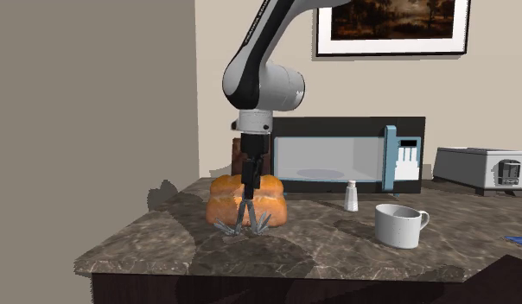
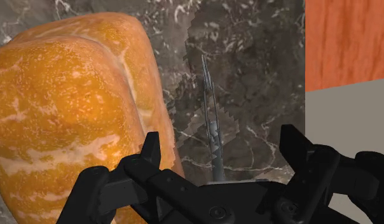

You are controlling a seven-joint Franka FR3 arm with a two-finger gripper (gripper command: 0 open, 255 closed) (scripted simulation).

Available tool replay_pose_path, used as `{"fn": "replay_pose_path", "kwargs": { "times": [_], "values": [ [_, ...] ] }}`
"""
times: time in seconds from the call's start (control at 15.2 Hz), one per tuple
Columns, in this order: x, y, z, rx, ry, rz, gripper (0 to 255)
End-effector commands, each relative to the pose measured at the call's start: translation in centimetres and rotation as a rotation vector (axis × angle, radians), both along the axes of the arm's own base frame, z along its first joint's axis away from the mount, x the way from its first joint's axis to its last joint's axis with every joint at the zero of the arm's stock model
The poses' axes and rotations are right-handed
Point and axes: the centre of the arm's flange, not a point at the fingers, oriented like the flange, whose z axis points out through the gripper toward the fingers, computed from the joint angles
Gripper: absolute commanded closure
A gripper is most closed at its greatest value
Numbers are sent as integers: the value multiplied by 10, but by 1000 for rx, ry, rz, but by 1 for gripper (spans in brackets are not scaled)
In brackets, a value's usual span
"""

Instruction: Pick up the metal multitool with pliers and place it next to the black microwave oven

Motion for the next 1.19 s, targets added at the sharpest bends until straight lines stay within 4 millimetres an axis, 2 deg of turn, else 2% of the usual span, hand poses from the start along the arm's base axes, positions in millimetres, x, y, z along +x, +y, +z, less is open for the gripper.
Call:
{"fn": "replay_pose_path", "kwargs": {
  "times": [0.0,0.2,0.73,0.79,1.12],
  "values": [
    [2,1,-11,0,-1,2,0],
    [3,2,-30,0,-1,2,0],
    [3,2,-30,0,-1,2,0],
    [3,1,-29,0,-1,2,255],
    [4,1,-28,0,-1,2,255]
  ]
}}
